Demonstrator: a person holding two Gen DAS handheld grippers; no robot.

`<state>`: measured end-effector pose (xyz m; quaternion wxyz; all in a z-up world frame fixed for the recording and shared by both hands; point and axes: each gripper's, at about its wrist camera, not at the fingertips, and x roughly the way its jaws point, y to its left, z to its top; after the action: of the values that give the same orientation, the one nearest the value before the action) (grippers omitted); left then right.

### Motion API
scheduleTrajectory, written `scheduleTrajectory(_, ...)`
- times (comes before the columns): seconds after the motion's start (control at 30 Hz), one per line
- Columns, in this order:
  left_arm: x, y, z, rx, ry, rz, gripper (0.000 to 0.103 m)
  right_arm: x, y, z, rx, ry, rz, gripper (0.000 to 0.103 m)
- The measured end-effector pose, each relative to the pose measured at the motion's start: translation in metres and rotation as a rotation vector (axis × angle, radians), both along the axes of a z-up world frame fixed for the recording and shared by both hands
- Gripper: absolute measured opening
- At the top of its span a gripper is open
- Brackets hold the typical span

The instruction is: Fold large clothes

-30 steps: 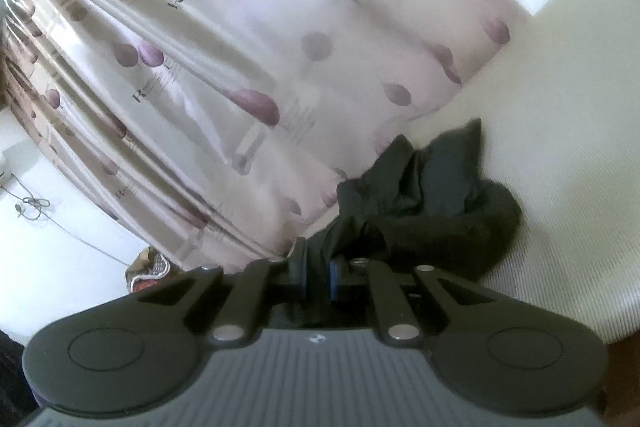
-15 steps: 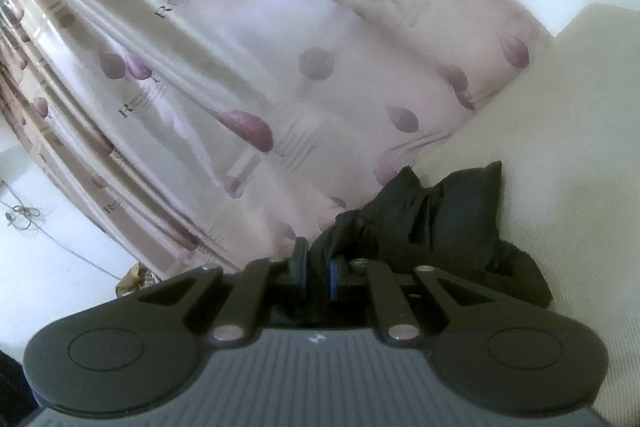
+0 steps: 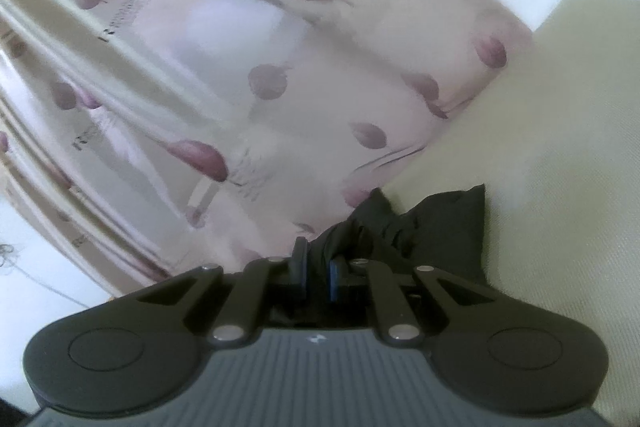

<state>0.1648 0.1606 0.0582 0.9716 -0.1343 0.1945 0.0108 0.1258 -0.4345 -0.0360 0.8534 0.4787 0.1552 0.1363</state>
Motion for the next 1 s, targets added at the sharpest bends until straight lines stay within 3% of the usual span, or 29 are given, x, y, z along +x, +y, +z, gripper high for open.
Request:
scheduleTrajectory(0.53, 0.078, -0.014, -0.030, 0.059, 0.065, 0.038, 0.026, 0.077, -0.006, -0.043, 0.013, 0.129, -0.064, 0.010)
scheduleTrajectory(1.0, 0.118, -0.025, -0.060, 0.104, 0.090, 0.024, 0.029, 0.117, -0.004, -0.086, 0.072, 0.206, -0.108, 0.011)
